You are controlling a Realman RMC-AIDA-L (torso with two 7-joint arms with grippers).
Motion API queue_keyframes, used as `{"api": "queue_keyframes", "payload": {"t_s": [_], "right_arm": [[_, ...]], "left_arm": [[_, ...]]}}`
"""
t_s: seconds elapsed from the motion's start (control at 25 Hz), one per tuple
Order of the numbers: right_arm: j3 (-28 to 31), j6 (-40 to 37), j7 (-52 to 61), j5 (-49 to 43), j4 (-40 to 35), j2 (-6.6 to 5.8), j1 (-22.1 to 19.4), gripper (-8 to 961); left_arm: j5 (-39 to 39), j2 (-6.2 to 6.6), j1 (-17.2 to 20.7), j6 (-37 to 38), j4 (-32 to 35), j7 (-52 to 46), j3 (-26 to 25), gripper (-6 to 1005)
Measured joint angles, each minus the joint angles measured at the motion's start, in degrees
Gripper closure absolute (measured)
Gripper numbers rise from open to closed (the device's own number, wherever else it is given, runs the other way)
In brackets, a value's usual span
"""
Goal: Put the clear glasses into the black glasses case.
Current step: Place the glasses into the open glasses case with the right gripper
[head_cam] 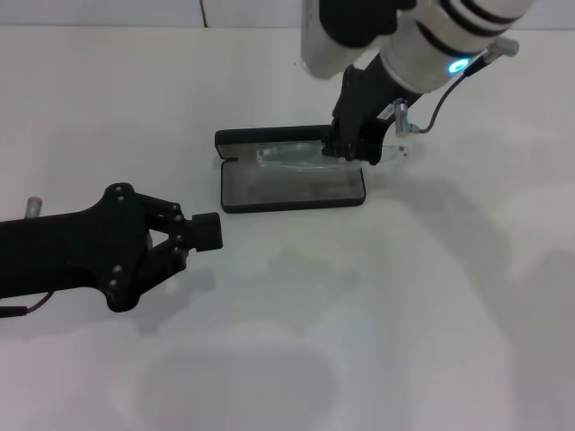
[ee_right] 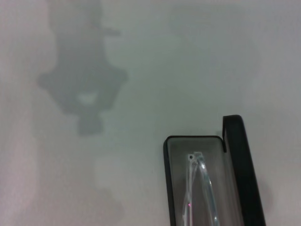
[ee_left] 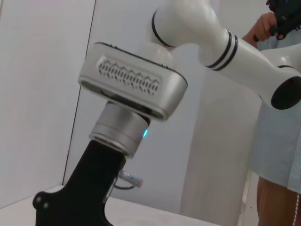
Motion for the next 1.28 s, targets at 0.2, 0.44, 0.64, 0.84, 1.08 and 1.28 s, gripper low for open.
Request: {"api": "queue_keyframes", "payload": {"t_s": [0.2,0.44,0.64,0.84,1.08,1.28], "right_arm": [[-3.95,2.68,0.09,-0.25,-2.09,0.03,-2.11,882],[-8.14,6.05,1.04,-0.39,-2.85,0.05,-3.85,879],[-12.27,10.36,3.14,-0.66,-2.74,0.04,-4.7,876],[-14.47,13.74,5.01,-0.93,-2.4,0.04,-5.46,874],[-15.42,15.24,5.15,-1.05,-2.35,0.04,-6.26,870],[-16.24,16.12,5.15,-1.14,-2.33,0.04,-6.41,868]], "left_arm": [[0.0,0.0,0.04,-0.58,0.02,-0.07,0.0,950],[-0.09,-0.02,-0.04,-1.28,0.02,-0.02,0.0,950],[-0.28,-0.09,-0.07,-1.58,-0.1,0.07,0.0,951],[-0.33,-0.19,-0.05,-1.89,-0.06,0.09,0.01,951],[-0.33,-0.34,-0.01,-2.1,0.0,0.09,0.01,951],[-0.38,-0.52,0.0,-2.1,0.02,0.12,0.01,951]]}}
